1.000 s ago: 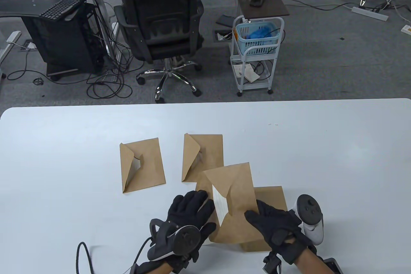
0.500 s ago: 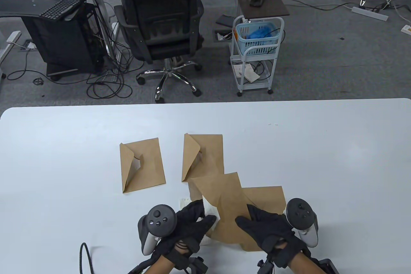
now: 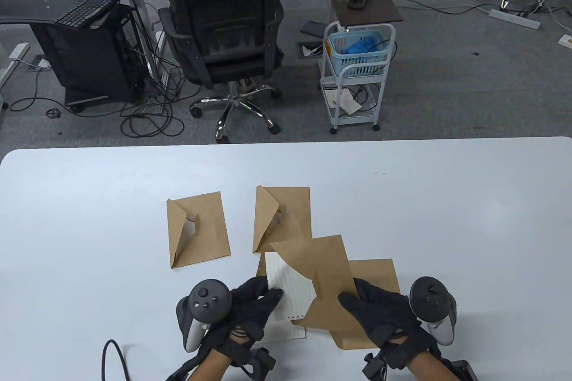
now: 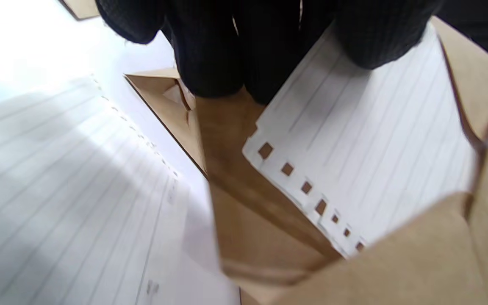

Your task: Pull paper from envelopes and stack

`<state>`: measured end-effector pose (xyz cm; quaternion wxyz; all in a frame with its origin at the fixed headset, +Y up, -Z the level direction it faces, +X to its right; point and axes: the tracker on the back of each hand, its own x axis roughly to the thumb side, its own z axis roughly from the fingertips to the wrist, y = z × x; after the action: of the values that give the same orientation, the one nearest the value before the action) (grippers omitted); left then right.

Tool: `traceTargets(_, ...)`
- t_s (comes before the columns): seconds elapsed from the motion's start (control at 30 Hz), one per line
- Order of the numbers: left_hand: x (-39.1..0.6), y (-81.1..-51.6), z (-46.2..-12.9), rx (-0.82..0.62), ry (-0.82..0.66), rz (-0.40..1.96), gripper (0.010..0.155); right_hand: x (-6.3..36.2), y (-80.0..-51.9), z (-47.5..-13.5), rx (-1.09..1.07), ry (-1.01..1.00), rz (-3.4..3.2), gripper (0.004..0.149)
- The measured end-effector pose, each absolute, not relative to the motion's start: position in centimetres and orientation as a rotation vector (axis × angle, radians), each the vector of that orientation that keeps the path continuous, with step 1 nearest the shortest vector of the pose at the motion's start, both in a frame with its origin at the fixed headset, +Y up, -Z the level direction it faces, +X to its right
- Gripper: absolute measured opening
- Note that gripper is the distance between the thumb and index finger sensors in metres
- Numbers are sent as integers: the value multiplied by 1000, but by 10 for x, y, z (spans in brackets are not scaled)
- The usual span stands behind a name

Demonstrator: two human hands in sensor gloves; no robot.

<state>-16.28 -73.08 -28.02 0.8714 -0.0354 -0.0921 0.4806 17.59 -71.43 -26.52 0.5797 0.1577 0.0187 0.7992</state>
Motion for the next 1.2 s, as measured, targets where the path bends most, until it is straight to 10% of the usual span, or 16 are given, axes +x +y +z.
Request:
traceTargets(0.5, -198, -726, -294, 34, -65, 890, 46, 242, -698, -279, 140, -188, 1785, 40)
traceTargets(0.83, -175, -735, -294, -182, -144, 620, 78, 252, -699, -280, 102, -196, 1757, 41)
traceTargets(1.2, -156, -746, -293, -221, -162, 289, 50, 247, -700, -280, 116, -180, 1785, 41)
